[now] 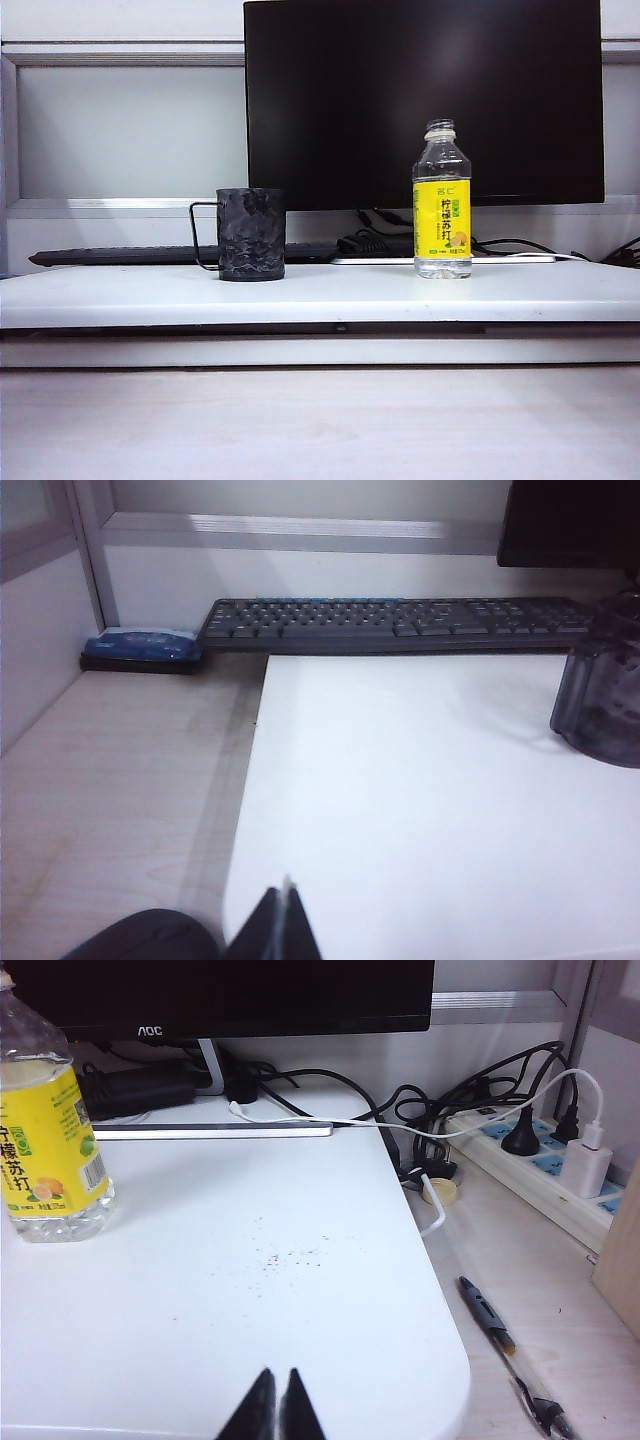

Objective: Carefully pick up the bottle and pour some water from the bottle into the cup.

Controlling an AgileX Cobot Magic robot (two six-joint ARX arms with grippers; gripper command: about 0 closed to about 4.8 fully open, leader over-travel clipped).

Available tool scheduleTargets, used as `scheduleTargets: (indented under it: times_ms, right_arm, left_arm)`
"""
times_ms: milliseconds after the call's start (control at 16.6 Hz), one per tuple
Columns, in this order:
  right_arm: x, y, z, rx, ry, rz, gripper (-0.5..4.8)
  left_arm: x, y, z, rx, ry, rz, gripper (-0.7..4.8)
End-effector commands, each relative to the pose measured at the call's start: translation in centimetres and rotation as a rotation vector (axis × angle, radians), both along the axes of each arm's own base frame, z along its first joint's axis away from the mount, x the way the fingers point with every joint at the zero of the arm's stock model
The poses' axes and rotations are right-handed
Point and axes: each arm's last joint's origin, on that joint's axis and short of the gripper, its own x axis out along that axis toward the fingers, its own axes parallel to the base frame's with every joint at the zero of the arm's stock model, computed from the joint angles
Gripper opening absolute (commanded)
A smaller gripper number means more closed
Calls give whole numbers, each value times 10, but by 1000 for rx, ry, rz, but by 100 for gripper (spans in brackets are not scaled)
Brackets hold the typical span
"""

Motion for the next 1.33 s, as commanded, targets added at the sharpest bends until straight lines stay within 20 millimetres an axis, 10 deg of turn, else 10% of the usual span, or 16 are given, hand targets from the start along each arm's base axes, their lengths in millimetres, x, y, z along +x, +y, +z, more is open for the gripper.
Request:
scheduleTargets:
  times_ms: [60,422,663,904,1085,1326]
  right_arm:
    - [0,0,0,-3,-4,-3,17]
    - [0,0,-2,-4,16,-3,17]
    - [-7,2,33,60,-106,66,21]
    - [-37,0,114,-56,-381,51,308]
    - [-39,1,158,-105,-466,59,371]
    - [16,9,210,-119,-405,255,442]
  left_arm:
    - [0,0,0,3,5,3,-5]
    - [0,0,0,3,4,3,-5]
    - [-2,-1,15,-126,-59,-28,8]
    - [-18,-2,69,-140,-243,-67,310]
    - [-33,-5,106,-148,-374,-140,349]
    - [-21,-8,168,-170,-434,-295,479]
